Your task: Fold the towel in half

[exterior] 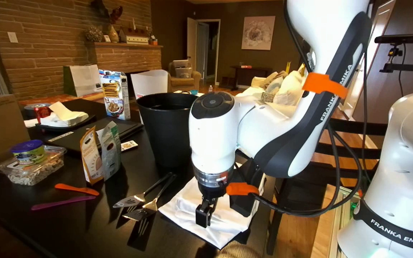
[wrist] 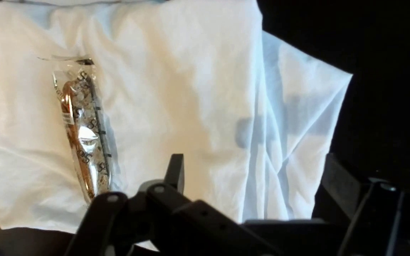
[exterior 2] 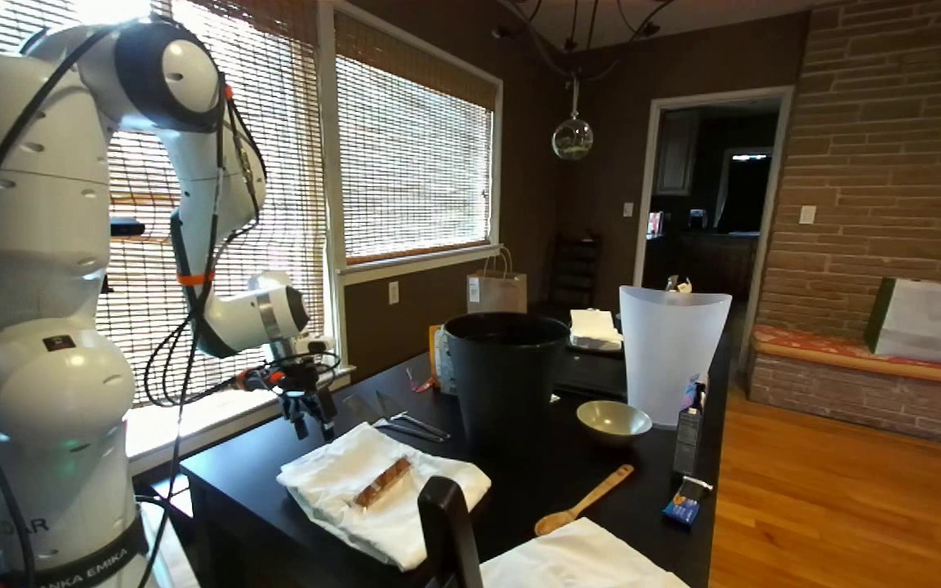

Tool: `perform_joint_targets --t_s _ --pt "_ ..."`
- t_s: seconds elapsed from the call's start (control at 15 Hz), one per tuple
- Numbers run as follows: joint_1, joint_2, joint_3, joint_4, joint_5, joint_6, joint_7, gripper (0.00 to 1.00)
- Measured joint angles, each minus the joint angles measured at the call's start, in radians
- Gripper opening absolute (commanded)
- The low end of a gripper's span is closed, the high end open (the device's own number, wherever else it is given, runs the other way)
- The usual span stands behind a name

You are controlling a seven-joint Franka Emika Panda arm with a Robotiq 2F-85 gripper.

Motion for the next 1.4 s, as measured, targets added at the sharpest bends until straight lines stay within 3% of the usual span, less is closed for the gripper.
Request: perform_joint_targets --t_s 0.4,0.87,0.93,1.0,1.13,1.4 --pt "0.002 0.137 -0.05 0.08 -0.088 0.04 0.076 1.0" --pt "0.013 0.227 -0.061 0.142 -0.098 0.082 0.091 1.0" --pt "0.016 0.234 -0.061 0.147 -0.098 0.083 0.092 0.96" --pt "0.018 0.239 -0.062 0.152 -0.098 0.084 0.093 0.74" --pt "0.023 0.246 -0.062 0.158 -0.098 0.084 0.094 0.69" --pt "0.028 0.247 -0.061 0.164 -0.098 0.084 0.094 0.4"
